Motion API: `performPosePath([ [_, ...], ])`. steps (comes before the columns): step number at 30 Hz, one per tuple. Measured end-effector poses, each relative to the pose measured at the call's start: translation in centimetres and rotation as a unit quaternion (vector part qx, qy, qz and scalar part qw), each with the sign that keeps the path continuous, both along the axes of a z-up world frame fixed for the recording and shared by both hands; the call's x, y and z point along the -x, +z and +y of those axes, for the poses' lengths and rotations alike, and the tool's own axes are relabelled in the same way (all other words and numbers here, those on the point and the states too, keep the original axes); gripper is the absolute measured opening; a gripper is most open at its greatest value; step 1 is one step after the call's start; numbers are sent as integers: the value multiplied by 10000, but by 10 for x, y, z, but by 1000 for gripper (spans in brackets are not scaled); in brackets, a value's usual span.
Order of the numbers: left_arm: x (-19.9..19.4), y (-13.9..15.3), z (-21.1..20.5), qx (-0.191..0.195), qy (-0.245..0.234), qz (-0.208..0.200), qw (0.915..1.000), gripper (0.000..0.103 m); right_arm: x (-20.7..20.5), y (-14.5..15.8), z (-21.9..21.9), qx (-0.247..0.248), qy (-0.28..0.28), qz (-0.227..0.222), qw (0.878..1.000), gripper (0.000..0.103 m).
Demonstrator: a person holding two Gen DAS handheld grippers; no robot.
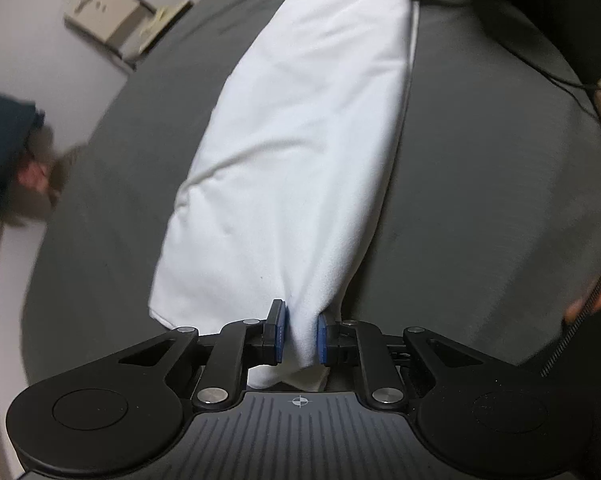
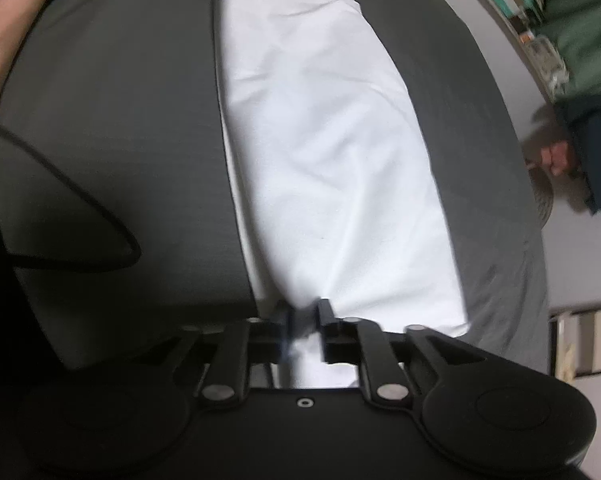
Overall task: Fold clothes
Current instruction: 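Open both grippers and release the folded white shirt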
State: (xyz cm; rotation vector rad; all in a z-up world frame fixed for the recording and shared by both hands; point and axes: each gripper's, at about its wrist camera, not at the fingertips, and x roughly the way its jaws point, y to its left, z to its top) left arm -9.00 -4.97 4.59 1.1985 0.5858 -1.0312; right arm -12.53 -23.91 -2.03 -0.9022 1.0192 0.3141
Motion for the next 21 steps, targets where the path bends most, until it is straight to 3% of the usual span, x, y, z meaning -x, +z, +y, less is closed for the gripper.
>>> performPosePath([
  [1, -2, -1, 0, 14, 58, 36, 10000, 34, 1, 0, 1, -27, -16, 36, 10000, 44],
  [3, -5, -4, 0, 44, 175, 111, 9998, 65, 1, 4, 0, -74, -4, 65, 10000, 46],
  [4, -7, -1, 3, 95, 239, 186, 9995, 71, 0, 10, -2, -203, -52, 95, 9997, 46],
  [7, -14, 18, 18, 513, 485, 369, 9968, 76, 2, 37, -12, -841, -341, -36, 9959, 53],
  [8, -19, 27, 24, 701, 609, 460, 9946, 76, 2, 49, -17, -1140, -527, -207, 9919, 62],
  [10, -30, 49, 35, 1361, 902, 722, 9839, 76, -2, 74, -33, -1881, -965, -636, 9753, 69],
  [12, -43, 70, 43, 2343, 1200, 1044, 9591, 76, -12, 89, -50, -2751, -1465, -941, 9455, 69],
  [13, -50, 78, 45, 2859, 1343, 1205, 9411, 76, -21, 91, -61, -3289, -1797, -1051, 9211, 69],
  [14, -58, 78, 43, 3287, 1534, 1405, 9212, 76, -30, 92, -72, -3774, -2127, -1144, 8940, 69],
  [16, -75, 78, 37, 4102, 1906, 1793, 8737, 76, -54, 81, -85, -4468, -2766, -1258, 8415, 69],
  [17, -84, 70, 27, 4303, 2148, 1972, 8543, 76, -64, 72, -88, -4632, -3002, -1310, 8235, 69],
  [19, -102, 48, 2, 4349, 2674, 2224, 8306, 76, -82, 53, -91, -4832, -3426, -1417, 7931, 69],
  [20, -112, 35, -10, 4256, 2982, 2349, 8214, 76, -89, 45, -92, -4867, -3601, -1446, 7827, 69],
  [21, -122, 21, -19, 4130, 3271, 2488, 8127, 76, -91, 40, -92, -4822, -3693, -1406, 7819, 69],
])
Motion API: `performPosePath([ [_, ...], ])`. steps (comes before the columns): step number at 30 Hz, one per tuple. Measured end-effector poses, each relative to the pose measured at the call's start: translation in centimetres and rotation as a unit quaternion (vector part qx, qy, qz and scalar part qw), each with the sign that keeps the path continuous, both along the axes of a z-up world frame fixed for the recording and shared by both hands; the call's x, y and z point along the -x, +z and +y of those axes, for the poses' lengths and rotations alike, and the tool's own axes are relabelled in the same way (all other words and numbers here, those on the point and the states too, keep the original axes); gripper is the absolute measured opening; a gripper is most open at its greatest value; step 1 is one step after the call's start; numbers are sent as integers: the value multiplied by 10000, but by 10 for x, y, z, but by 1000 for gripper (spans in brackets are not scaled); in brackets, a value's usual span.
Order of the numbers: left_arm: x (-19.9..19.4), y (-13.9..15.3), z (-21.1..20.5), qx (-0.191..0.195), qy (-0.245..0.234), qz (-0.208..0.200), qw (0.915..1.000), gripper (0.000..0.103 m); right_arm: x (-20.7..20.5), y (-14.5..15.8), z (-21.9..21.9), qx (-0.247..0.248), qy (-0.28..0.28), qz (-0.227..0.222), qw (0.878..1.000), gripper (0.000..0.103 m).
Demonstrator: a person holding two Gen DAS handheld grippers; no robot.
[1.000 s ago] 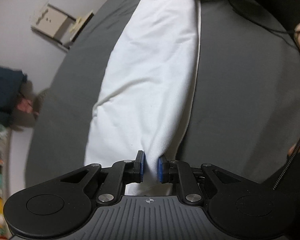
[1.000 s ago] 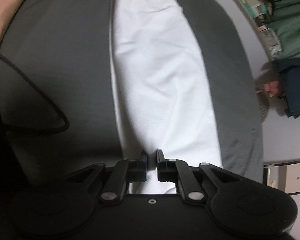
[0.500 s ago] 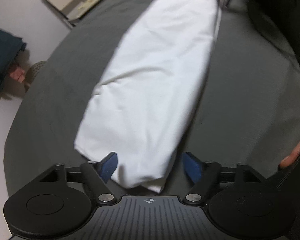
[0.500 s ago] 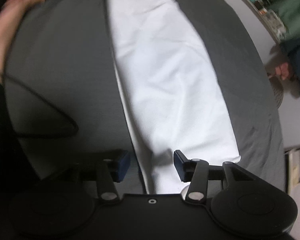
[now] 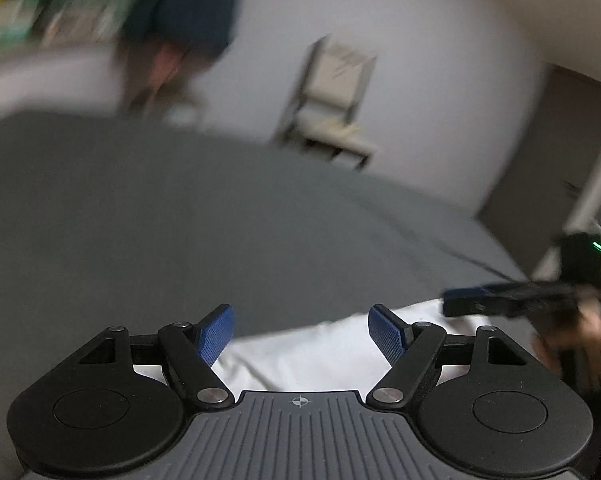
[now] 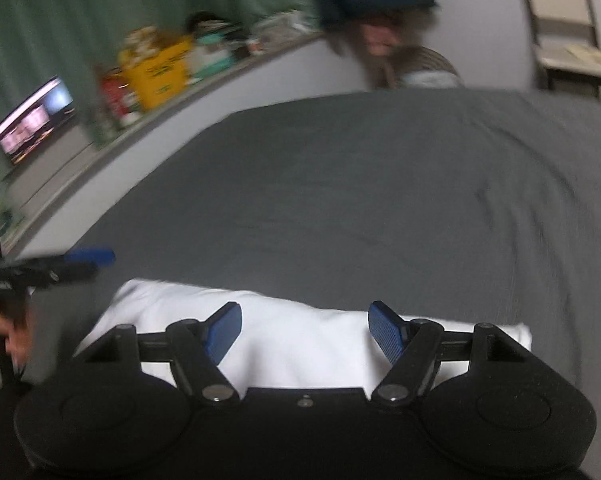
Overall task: Fold clothes
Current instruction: 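Open both grippers and release the folded white shirt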
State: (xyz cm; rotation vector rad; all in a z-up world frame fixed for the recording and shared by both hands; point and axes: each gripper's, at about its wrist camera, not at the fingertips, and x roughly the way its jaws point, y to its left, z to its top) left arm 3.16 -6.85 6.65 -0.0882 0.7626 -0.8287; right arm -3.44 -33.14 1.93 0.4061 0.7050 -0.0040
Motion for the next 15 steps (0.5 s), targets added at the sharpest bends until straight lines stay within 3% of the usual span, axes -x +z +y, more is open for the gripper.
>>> performPosePath([
  [3, -24, -39, -10, -144, 599, 736, 9954, 76, 3, -13, -11, 82, -12, 215, 9997, 69],
  [5, -32, -58, 5, 338, 959, 1114, 9886, 76, 7, -23, -25, 28, -122, 422, 9990, 69],
  [7, -34, -69, 24, 999, 1255, 1391, 9772, 76, 17, -32, -44, -353, -393, 477, 9975, 57],
  [9, -33, -72, 36, 1221, 1469, 1474, 9705, 76, 24, -34, -56, -704, -653, 451, 9943, 42],
  [10, -31, -73, 41, 1263, 1546, 1461, 9689, 76, 26, -34, -62, -839, -776, 457, 9924, 40],
  [11, -30, -71, 44, 1208, 1564, 1412, 9701, 76, 29, -34, -66, -955, -881, 460, 9905, 39],
  [13, -26, -64, 46, 716, 1851, 1183, 9729, 76, 35, -36, -71, -1079, -1010, 458, 9880, 38],
  [15, -21, -57, 50, 156, 2224, 916, 9705, 76, 41, -33, -71, -1046, -1111, 436, 9873, 39],
])
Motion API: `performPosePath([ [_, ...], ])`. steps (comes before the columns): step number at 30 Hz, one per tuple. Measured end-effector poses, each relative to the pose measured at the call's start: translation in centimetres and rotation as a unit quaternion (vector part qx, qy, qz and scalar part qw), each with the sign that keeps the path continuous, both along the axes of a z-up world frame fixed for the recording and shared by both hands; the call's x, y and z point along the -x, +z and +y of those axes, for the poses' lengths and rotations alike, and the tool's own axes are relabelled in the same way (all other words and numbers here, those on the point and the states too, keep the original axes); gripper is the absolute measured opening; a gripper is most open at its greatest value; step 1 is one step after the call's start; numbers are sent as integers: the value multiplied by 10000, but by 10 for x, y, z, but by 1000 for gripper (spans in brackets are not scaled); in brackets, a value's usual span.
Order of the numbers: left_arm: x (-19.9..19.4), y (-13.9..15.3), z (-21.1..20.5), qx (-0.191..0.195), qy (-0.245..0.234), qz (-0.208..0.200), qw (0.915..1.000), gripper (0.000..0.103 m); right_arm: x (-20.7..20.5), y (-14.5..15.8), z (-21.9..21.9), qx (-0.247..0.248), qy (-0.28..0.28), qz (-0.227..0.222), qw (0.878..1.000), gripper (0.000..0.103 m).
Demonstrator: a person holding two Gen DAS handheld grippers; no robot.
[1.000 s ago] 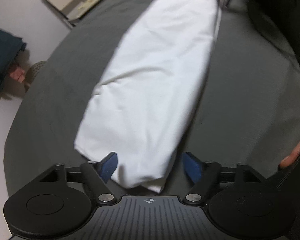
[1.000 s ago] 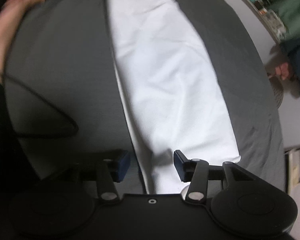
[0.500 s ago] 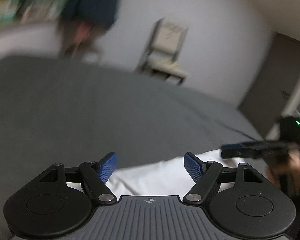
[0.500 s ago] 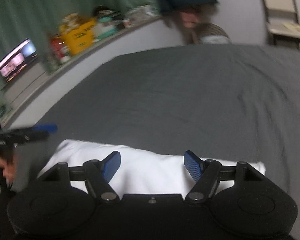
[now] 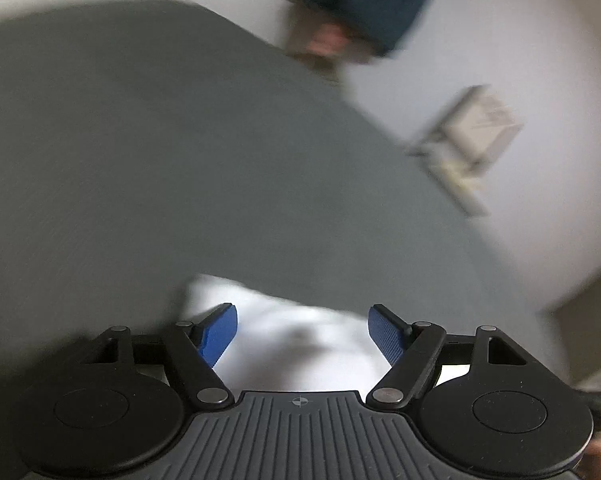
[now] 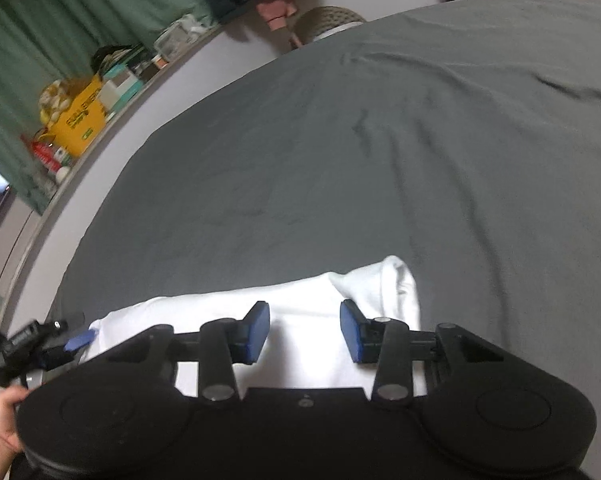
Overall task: Fold clothes
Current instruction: 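Open both grippers and release the folded white shirt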
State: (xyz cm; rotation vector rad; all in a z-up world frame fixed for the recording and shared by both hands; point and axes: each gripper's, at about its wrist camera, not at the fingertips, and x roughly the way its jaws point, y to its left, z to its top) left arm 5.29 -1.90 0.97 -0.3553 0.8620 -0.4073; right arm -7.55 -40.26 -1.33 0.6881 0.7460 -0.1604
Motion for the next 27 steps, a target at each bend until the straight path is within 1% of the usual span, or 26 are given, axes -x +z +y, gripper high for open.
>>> performPosePath([
  [1, 3, 4, 4, -105, 134, -98, 9998, 76, 3, 2, 0, 41, -50, -13, 10000, 40],
  [2, 7, 9, 9, 24, 232, -202, 9995, 76, 7, 5, 0, 90, -108, -47, 9999, 47],
  [3, 11, 13, 8, 243, 139, -331, 9991, 76, 12, 9, 1, 154, -164, -133, 9997, 58],
  [5, 20, 22, 6, 667, -61, -579, 9961, 76, 18, 17, 1, 247, -167, -324, 9990, 61],
  [7, 28, 24, -15, 677, -631, -592, 9939, 76, 20, 19, 0, 174, 25, -522, 9985, 61],
  [8, 30, 21, -28, 498, -897, -477, 9936, 76, 16, 17, 2, 71, 162, -559, 9983, 61],
  [9, 31, 17, -40, 312, -1154, -357, 9922, 76, 8, 13, 4, -27, 286, -504, 9983, 61],
  [10, 29, 11, -50, 16, -1247, -178, 9920, 76, 3, 7, 6, -135, 399, -372, 9984, 61],
  [11, 25, 5, -54, -205, -1195, -3, 9926, 76, 0, 1, 6, -207, 476, -239, 9984, 61],
  [12, 21, -1, -58, -413, -1140, 167, 9925, 76, -1, -4, 5, -195, 465, -107, 9987, 58],
  [14, 13, -2, -53, -353, -980, 335, 9940, 76, 3, -6, -1, -118, 323, 20, 9994, 46],
  [15, 10, -1, -50, -324, -900, 400, 9946, 76, 8, -4, -5, -43, 151, 61, 9999, 44],
  [16, 9, 0, -47, -550, -835, 433, 9940, 76, 14, -2, -11, 10, -63, 87, 9999, 44],
  [18, 8, 5, -47, -1178, -632, 532, 9896, 76, 24, 1, -21, 71, -410, 99, 9991, 45],
  [19, 7, 6, -45, -1339, -570, 589, 9876, 76, 28, 3, -24, 96, -538, 79, 9985, 49],
  [20, 8, 11, -42, -1250, -567, 539, 9891, 76, 32, 4, -28, 122, -667, 59, 9977, 62],
  [21, 9, 15, -40, -1160, -564, 482, 9905, 76, 36, 6, -31, 147, -795, 40, 9967, 68],
  [22, 15, 18, -37, -1047, -549, 330, 9924, 76, 40, 7, -35, 173, -923, 20, 9956, 68],
  [24, 25, 28, -40, -834, -552, 28, 9950, 76, 41, 12, -40, 283, -1097, -68, 9935, 75],
  [25, 30, 30, -34, -654, -612, -101, 9959, 76, 41, 12, -43, 302, -1146, -105, 9929, 75],
  [26, 30, 31, -38, -454, -710, -189, 9963, 76, 40, 10, -47, 215, -1157, -161, 9929, 75],
  [27, 33, 29, -47, -281, -845, -227, 9958, 76, 35, 6, -52, 26, -1122, -241, 9934, 75],
])
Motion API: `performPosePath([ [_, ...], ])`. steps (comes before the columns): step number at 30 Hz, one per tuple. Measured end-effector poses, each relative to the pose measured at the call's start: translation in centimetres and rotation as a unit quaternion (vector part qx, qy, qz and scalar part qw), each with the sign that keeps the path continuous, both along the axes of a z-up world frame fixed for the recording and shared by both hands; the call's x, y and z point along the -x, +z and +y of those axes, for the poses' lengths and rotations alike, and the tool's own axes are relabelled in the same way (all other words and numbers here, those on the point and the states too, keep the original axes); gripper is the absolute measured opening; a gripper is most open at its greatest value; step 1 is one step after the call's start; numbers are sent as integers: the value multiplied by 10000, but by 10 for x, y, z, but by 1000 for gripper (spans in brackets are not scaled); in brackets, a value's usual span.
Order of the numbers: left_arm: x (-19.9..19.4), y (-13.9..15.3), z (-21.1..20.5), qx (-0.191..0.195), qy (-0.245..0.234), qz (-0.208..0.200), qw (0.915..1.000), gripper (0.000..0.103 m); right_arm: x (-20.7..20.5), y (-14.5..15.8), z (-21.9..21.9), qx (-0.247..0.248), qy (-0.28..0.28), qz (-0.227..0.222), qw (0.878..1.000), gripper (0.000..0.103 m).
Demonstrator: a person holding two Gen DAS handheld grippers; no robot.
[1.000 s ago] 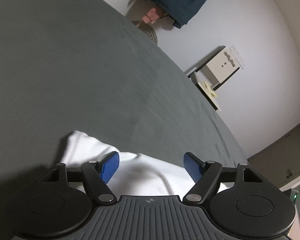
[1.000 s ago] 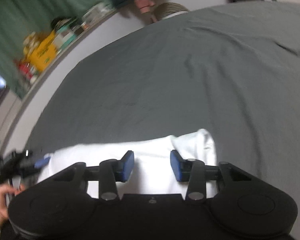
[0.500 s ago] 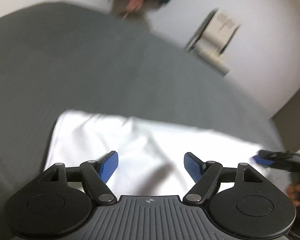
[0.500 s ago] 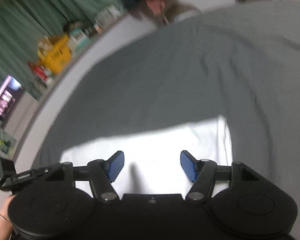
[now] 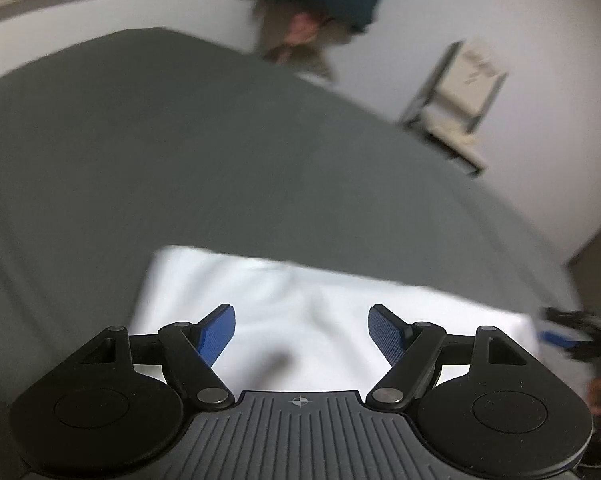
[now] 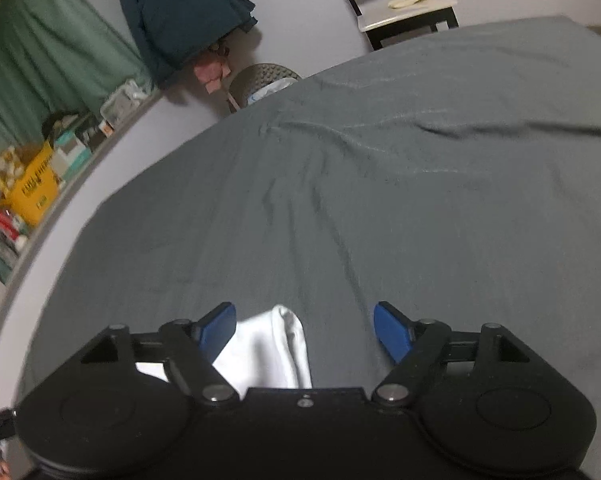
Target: Fold clothes
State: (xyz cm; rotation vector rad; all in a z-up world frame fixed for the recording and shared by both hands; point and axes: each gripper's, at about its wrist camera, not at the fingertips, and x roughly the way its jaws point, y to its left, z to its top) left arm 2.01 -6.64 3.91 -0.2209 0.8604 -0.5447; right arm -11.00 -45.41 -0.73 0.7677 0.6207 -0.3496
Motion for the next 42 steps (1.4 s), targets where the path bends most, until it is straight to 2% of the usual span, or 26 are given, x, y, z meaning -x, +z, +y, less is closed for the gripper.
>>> performPosePath([
  [2, 6, -4, -22, 284, -346, -37, 9990, 76, -7, -5, -4, -265, 184, -187, 9993, 75],
  [5, 31, -20, -48, 249, -1010, -11, 9946, 76, -13, -11, -4, -570, 537, -418, 9961, 72],
  [6, 36, -25, -60, 157, -1241, 26, 9921, 76, -15, -13, -3, -619, 636, -373, 9954, 72],
  [9, 57, -38, -91, -533, -2011, 358, 9775, 76, -20, -23, -3, -668, 756, -62, 9949, 72],
  [11, 72, -36, -101, -973, -2314, -81, 9680, 76, -19, -27, -7, -698, 670, 51, 9953, 72],
  [14, 80, -36, -108, -1480, -2570, -302, 9545, 76, -12, -23, -12, -586, 366, 106, 9976, 75],
  [17, 91, -31, -103, -1554, -2602, -714, 9503, 76, -5, -14, -8, -337, 163, 15, 9993, 79],
  [19, 110, -24, -101, -1330, -2661, -1344, 9452, 76, 1, -5, -4, -379, 261, -288, 9985, 82],
  [21, 113, -21, -113, -1241, -2851, -1711, 9349, 76, 6, 2, -1, -451, 425, -641, 9960, 86],
  [23, 115, -23, -137, -1185, -3152, -1991, 9203, 76, 5, 6, 0, -588, 672, -975, 9912, 87],
  [26, 114, -26, -168, -1020, -3522, -2007, 9084, 76, -1, 4, -11, -1028, 820, -1360, 9819, 87],
  [29, 116, -41, -187, -829, -3791, -1713, 9056, 76, -15, -2, -24, -1418, 717, -1512, 9757, 88],
  [30, 120, -47, -188, -891, -3819, -1633, 9053, 76, -17, -5, -27, -1542, 668, -1541, 9737, 88],
  [32, 131, -56, -189, -1060, -3830, -1823, 8994, 76, -17, -10, -31, -1768, 596, -1555, 9701, 88],
  [35, 141, -59, -183, -1199, -4047, -2001, 8842, 77, -12, -20, -32, -1959, 516, -1470, 9682, 88],
  [39, 138, -46, -165, -933, -4030, -1782, 8928, 77, -10, -29, -28, -1984, 452, -1327, 9700, 88],
  [42, 137, -35, -150, -956, -3611, -2065, 9043, 77, -4, -24, -22, -1706, 423, -1164, 9775, 90],
])
